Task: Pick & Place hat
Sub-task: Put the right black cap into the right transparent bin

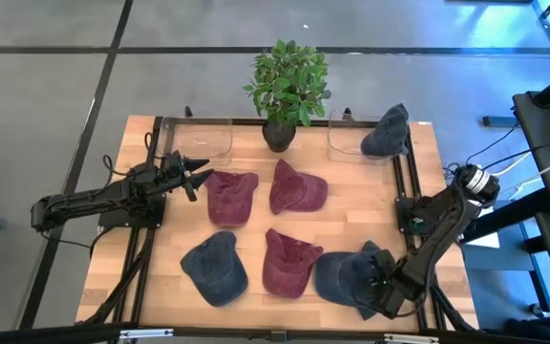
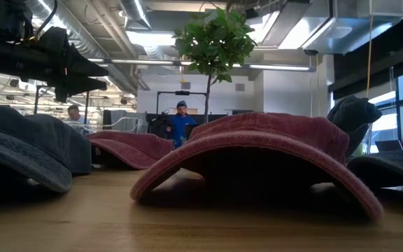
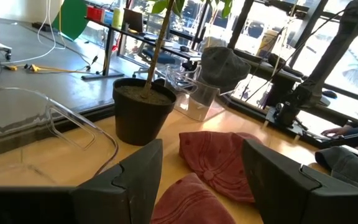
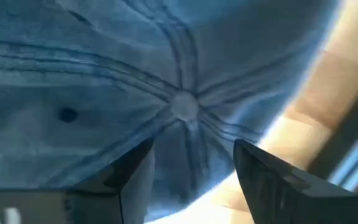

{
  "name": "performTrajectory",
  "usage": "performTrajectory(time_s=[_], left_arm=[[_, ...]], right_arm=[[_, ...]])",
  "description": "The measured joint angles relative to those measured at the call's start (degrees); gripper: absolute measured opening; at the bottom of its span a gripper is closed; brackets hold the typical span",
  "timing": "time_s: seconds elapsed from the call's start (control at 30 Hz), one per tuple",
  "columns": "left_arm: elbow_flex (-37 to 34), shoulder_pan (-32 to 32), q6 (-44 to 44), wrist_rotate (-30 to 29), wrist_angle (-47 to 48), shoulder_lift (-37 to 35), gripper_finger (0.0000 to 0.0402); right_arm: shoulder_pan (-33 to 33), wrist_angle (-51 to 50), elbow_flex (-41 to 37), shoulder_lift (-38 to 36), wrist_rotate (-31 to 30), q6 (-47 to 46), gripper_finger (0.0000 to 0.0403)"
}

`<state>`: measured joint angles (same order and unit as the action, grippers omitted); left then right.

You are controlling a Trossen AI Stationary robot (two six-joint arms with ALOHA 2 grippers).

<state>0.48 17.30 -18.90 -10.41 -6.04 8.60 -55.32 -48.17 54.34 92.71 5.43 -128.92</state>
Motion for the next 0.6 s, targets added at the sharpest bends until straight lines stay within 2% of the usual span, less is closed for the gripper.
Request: performTrajectory(time_s=[0.33, 0.6], left_arm=[[-0.01, -0.01, 0.00, 0.00, 0.11, 0.00, 0.0214], [-0.01, -0.01, -1.42, 0.02, 0.28, 0.01, 0.0214]], right_arm=[[1.95, 3.90, -3.78, 1.12, -1.23, -0.57, 0.0218], [2.33, 6.06, -5.66, 4.52, 1.43, 0.37, 0.0218]])
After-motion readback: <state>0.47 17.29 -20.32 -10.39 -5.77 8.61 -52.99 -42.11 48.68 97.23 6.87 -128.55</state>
